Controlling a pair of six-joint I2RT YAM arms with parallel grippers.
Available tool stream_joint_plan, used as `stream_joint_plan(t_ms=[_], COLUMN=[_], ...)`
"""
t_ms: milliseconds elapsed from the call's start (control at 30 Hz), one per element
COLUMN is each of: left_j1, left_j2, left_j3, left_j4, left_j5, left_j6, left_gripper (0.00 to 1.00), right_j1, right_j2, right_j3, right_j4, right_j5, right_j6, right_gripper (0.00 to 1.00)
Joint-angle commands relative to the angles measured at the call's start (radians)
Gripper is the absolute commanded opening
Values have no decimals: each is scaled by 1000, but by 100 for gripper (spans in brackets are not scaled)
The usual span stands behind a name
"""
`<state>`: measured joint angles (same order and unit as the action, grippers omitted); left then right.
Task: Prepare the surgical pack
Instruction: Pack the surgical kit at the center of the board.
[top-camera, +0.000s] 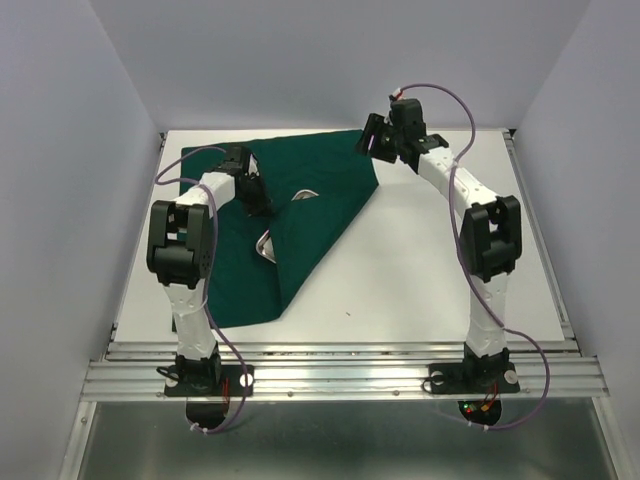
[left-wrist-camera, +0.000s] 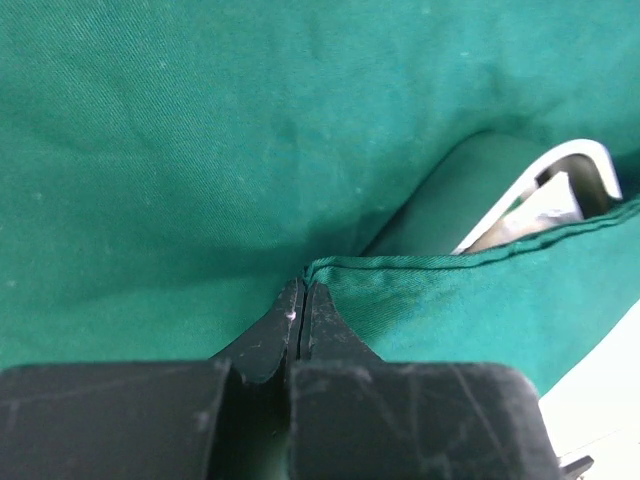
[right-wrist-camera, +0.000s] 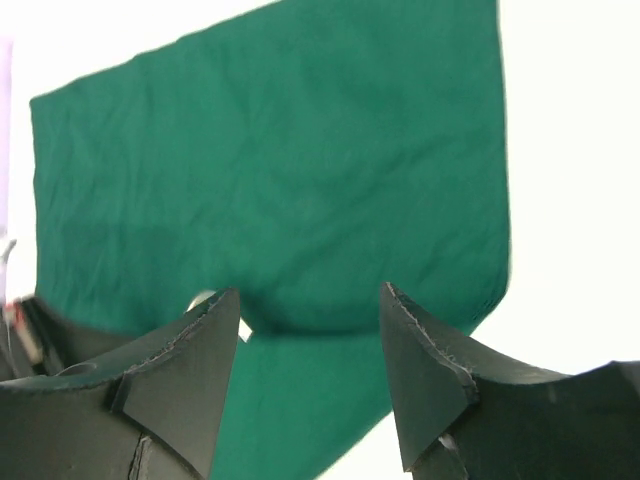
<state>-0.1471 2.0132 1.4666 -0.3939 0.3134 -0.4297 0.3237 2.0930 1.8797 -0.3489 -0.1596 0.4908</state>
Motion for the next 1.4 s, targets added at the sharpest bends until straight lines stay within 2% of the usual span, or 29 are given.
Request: stream_joint_plan(t_ms=[0, 100, 333, 433, 700, 867, 900, 1000, 1033, 1100, 1267, 1367], left_j1=[0, 0, -2, -2, -2, -2, -2, -2, -2, -5, -29, -60], left_j2=[19, 28, 48, 50, 70, 79, 82, 88, 88, 85, 59, 39], left_j3=[32, 31, 24, 15, 0, 3, 1, -2, -5, -15, -64, -98], left_j4=[-8, -11, -20, -20, -14, -19, -17, -19, -17, -14, 0, 18], left_j5=[-34, -40, -46, -45, -43, -45, -43, -40, -37, -37, -34, -27], left_j6=[12, 16, 26, 31, 37, 39, 40, 42, 43, 45, 42, 28], left_gripper=[0, 0, 0, 0, 0, 0, 0, 0, 0, 0, 0, 0], right_j1=[-50, -51, -51, -51, -51, -40, -29, -29, -29, -29, -38, -38], right_j2=[108, 250, 464, 532, 625, 668, 668, 639, 624, 557, 395, 297], right_j3=[177, 295, 528, 555, 584, 611, 613, 587, 546, 489, 233, 133], right_j4=[-16, -27, -48, -32, 18, 14, 14, 14, 21, 34, 96, 110], right_j5=[35, 127, 155, 141, 68, 35, 32, 54, 92, 121, 221, 272], right_j6=[-12, -34, -104, -119, -130, -141, -141, -117, -110, -92, -70, -70], right_gripper=[63, 62, 63, 67, 66, 49, 39, 20, 9, 1, 1, 1])
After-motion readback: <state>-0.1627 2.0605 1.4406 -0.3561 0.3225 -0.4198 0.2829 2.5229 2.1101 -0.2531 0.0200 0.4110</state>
